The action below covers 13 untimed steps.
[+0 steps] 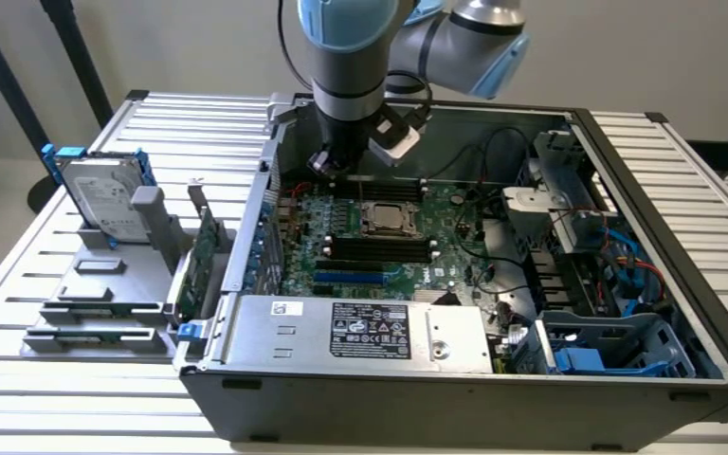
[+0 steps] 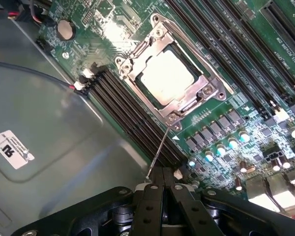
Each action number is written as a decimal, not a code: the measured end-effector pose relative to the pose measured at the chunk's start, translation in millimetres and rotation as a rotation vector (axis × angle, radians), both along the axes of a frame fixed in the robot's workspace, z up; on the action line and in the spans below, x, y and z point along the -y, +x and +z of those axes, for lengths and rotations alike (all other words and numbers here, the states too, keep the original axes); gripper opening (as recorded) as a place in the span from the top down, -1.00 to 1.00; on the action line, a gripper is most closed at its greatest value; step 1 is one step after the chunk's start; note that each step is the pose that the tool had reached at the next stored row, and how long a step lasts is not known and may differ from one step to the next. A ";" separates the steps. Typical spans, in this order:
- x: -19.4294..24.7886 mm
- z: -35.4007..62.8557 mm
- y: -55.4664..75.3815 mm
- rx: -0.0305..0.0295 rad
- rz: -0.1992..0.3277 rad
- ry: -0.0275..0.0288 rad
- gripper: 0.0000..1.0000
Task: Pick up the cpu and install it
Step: 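Install the first cpu locking lever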
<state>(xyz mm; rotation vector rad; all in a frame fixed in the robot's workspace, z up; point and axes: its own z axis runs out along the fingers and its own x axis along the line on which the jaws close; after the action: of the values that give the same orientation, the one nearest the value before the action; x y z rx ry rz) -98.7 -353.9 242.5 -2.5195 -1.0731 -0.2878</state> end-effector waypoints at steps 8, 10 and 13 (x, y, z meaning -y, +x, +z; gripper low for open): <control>0.1 -1.5 18.5 0.0059 -0.003 0.0154 0.79; 0.4 -2.8 22.2 0.0066 -0.004 0.0200 0.79; 0.7 -6.9 22.3 0.0068 -0.004 0.0201 0.79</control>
<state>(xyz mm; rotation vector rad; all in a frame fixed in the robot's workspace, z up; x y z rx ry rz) -76.3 -354.6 235.7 -2.5052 -1.0623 -0.3072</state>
